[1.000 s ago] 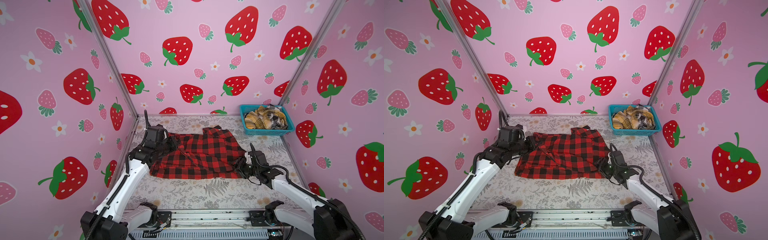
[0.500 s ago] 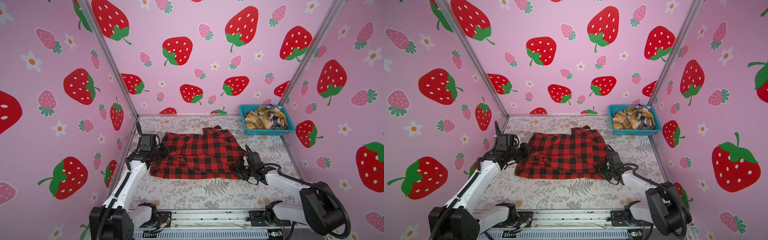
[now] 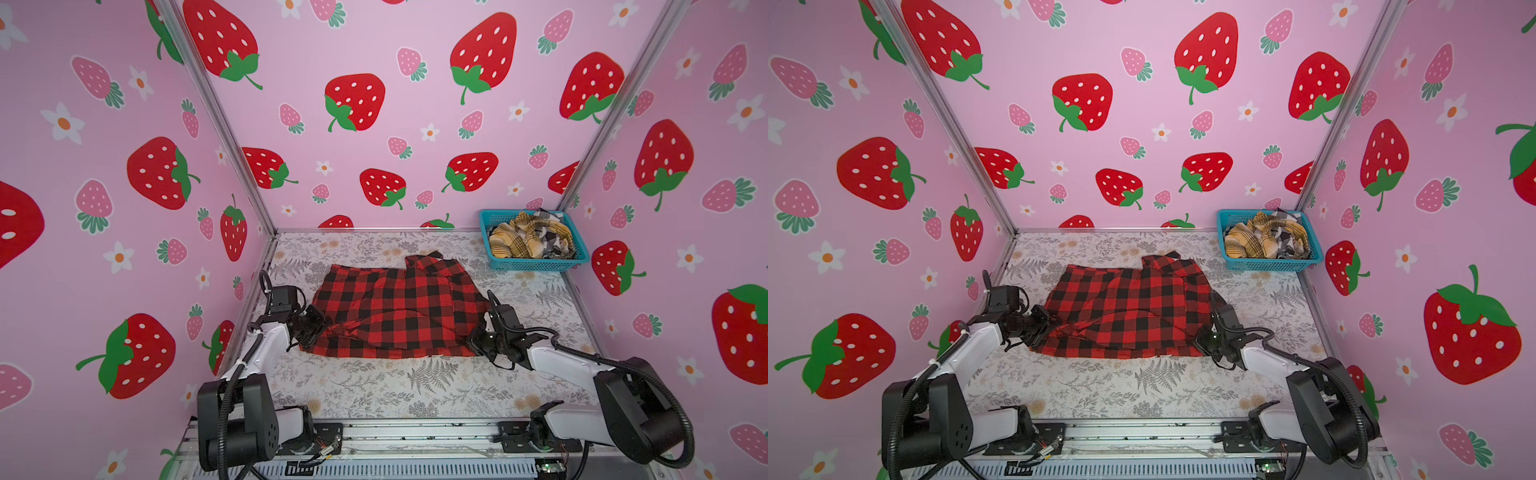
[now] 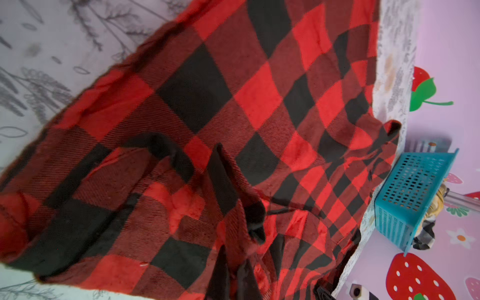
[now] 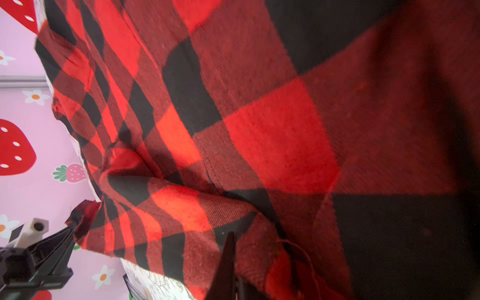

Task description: Fold and stack the long sleeve shirts

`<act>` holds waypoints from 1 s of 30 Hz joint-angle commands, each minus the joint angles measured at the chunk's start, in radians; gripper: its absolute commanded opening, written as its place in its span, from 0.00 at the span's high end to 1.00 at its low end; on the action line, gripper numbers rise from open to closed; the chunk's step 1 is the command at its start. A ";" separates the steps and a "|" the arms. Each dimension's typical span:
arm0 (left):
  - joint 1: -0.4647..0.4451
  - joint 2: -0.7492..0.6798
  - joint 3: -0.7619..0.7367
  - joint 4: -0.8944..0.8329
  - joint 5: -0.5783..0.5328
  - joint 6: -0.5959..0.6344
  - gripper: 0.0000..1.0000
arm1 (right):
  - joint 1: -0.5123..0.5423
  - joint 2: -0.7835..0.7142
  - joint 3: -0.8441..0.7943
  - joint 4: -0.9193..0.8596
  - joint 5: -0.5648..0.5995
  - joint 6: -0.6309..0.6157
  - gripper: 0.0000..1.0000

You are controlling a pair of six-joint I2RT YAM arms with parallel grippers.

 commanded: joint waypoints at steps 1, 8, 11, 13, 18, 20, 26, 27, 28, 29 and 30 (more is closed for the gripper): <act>0.039 0.023 -0.010 0.041 0.013 -0.015 1.00 | 0.015 0.007 -0.021 0.017 0.016 0.019 0.95; 0.064 -0.021 -0.015 0.042 0.024 -0.029 1.00 | 0.039 0.002 0.010 -0.007 0.034 0.015 0.95; 0.063 -0.095 -0.012 -0.001 -0.066 -0.005 1.00 | 0.046 0.006 0.021 -0.013 0.035 0.011 0.92; 0.065 -0.101 -0.014 -0.021 -0.125 0.014 1.00 | 0.051 0.013 0.023 -0.013 0.034 0.009 0.87; 0.079 0.018 -0.015 -0.071 -0.144 0.021 1.00 | 0.063 -0.005 0.028 -0.035 0.039 -0.005 0.65; 0.080 0.054 -0.024 -0.061 -0.145 0.016 0.77 | 0.066 -0.026 0.034 -0.058 0.045 -0.017 0.50; 0.082 0.002 0.085 -0.244 -0.323 0.030 0.40 | 0.076 -0.137 0.081 -0.270 0.054 -0.117 0.32; 0.083 -0.027 0.128 -0.299 -0.373 0.031 0.41 | 0.077 -0.169 0.094 -0.324 0.069 -0.139 0.33; 0.082 -0.048 0.166 -0.345 -0.415 0.030 0.42 | 0.078 -0.192 0.110 -0.364 0.085 -0.163 0.35; 0.081 -0.067 0.203 -0.389 -0.443 0.027 0.44 | 0.078 -0.215 0.132 -0.421 0.110 -0.185 0.37; 0.076 -0.078 0.237 -0.418 -0.452 0.028 0.46 | 0.078 -0.230 0.152 -0.451 0.127 -0.205 0.38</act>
